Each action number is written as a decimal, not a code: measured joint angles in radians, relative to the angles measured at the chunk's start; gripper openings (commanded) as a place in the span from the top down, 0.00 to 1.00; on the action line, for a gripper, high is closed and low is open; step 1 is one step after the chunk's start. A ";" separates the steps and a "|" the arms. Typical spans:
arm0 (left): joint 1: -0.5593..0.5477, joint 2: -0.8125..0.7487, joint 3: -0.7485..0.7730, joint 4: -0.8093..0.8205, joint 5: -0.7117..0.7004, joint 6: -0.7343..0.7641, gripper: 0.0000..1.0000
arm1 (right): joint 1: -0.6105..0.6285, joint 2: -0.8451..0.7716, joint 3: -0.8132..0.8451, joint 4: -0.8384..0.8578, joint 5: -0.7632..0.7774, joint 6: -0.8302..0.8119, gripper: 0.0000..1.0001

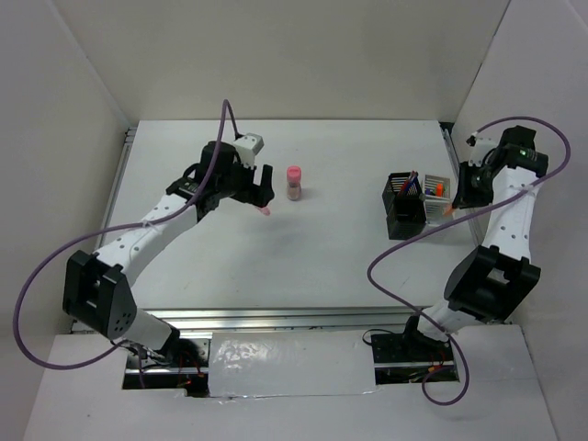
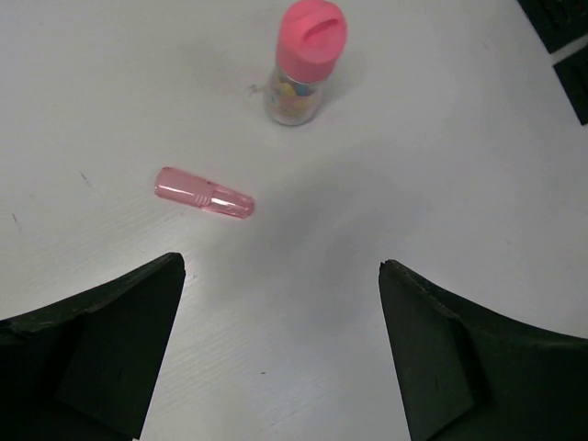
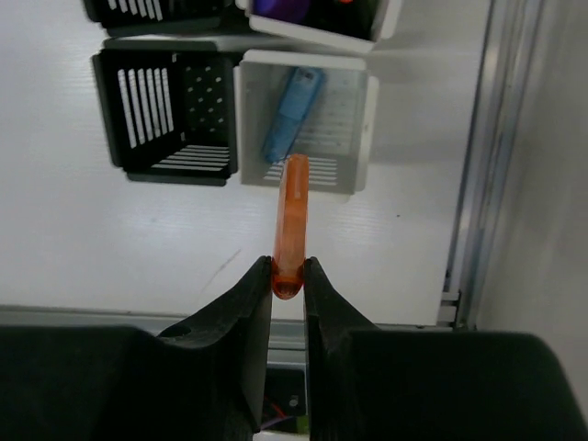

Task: Sort the stationery into containers
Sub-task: Place the stationery in the storage box.

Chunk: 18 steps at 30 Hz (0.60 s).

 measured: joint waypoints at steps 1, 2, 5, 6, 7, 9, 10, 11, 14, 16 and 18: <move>0.002 0.020 0.009 0.001 -0.018 -0.010 0.01 | 0.007 0.004 -0.005 0.016 0.019 0.002 1.00; 0.003 0.040 0.013 0.004 -0.039 -0.018 0.01 | 0.014 0.010 -0.007 0.035 0.034 0.010 1.00; 0.013 0.081 0.015 0.006 -0.091 -0.048 0.01 | 0.030 0.029 -0.007 0.083 0.069 0.024 1.00; 0.016 0.097 0.024 0.002 -0.111 -0.063 0.01 | 0.035 0.037 -0.008 0.102 0.079 0.030 1.00; 0.021 0.117 0.039 -0.002 -0.130 -0.074 0.01 | 0.039 0.045 -0.009 0.117 0.089 0.035 0.98; 0.038 0.164 0.079 -0.011 -0.150 -0.105 0.01 | 0.043 0.066 -0.010 0.146 0.098 0.043 0.95; 0.050 0.189 0.098 -0.008 -0.152 -0.121 0.01 | 0.045 0.079 -0.010 0.155 0.101 0.045 0.91; 0.066 0.212 0.111 -0.006 -0.151 -0.141 0.01 | 0.047 0.093 -0.010 0.162 0.103 0.048 0.87; 0.114 0.267 0.129 -0.004 -0.143 -0.189 0.01 | 0.051 0.134 -0.014 0.169 0.111 0.059 0.73; 0.142 0.313 0.149 -0.010 -0.137 -0.219 0.01 | 0.056 0.149 -0.025 0.173 0.117 0.066 0.52; 0.166 0.375 0.185 -0.008 -0.131 -0.245 0.02 | 0.064 0.157 -0.029 0.171 0.121 0.073 0.45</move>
